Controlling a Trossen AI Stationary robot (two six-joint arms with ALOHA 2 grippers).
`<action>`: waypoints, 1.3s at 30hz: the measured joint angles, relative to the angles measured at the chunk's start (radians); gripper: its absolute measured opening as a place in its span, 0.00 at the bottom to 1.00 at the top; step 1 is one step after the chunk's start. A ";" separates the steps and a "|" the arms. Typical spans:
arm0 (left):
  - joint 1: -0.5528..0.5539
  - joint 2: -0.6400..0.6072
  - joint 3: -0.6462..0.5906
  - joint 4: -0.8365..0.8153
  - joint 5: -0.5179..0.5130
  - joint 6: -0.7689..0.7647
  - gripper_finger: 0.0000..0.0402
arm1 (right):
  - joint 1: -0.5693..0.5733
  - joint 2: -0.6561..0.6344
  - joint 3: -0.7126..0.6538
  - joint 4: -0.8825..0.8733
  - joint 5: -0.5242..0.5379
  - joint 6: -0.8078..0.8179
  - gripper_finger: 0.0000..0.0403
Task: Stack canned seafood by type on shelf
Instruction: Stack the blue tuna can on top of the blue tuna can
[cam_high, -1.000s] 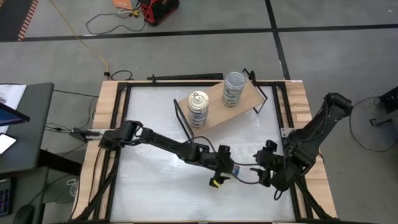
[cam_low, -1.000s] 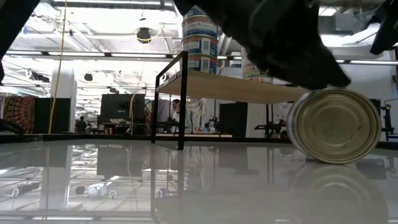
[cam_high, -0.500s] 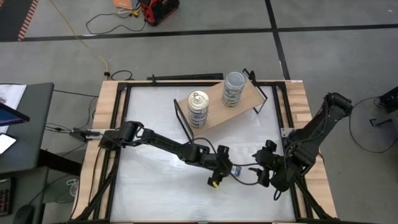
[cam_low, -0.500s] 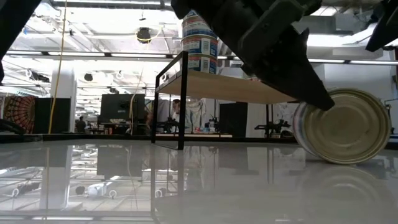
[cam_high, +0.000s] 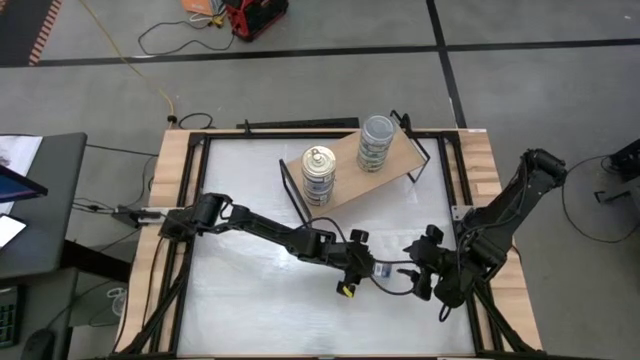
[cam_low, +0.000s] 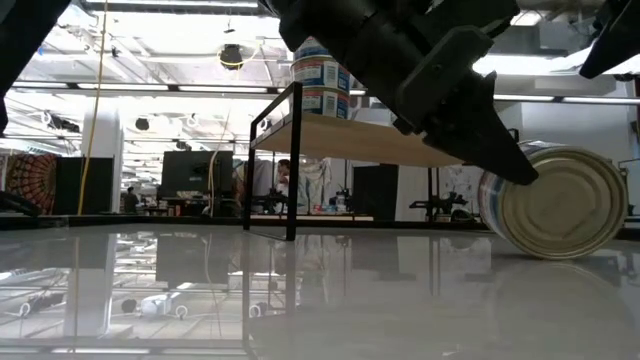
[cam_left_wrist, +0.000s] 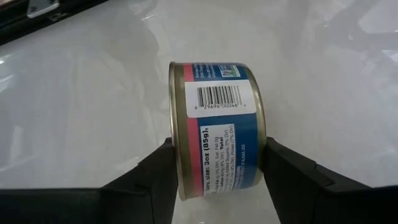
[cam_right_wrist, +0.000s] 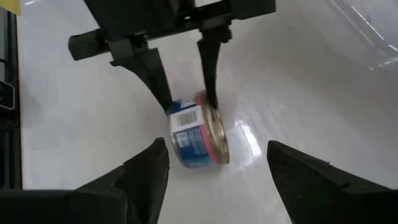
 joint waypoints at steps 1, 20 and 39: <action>0.002 0.000 0.000 0.000 -0.003 0.000 0.49 | 0.000 0.000 0.000 0.004 0.000 0.000 0.73; 0.018 -0.077 -0.002 -0.039 -0.057 0.074 0.48 | 0.072 -0.053 0.000 0.005 0.156 0.028 0.73; 0.014 -0.123 -0.001 -0.051 -0.052 0.108 0.48 | 0.169 -0.217 0.000 0.185 0.440 -0.064 0.73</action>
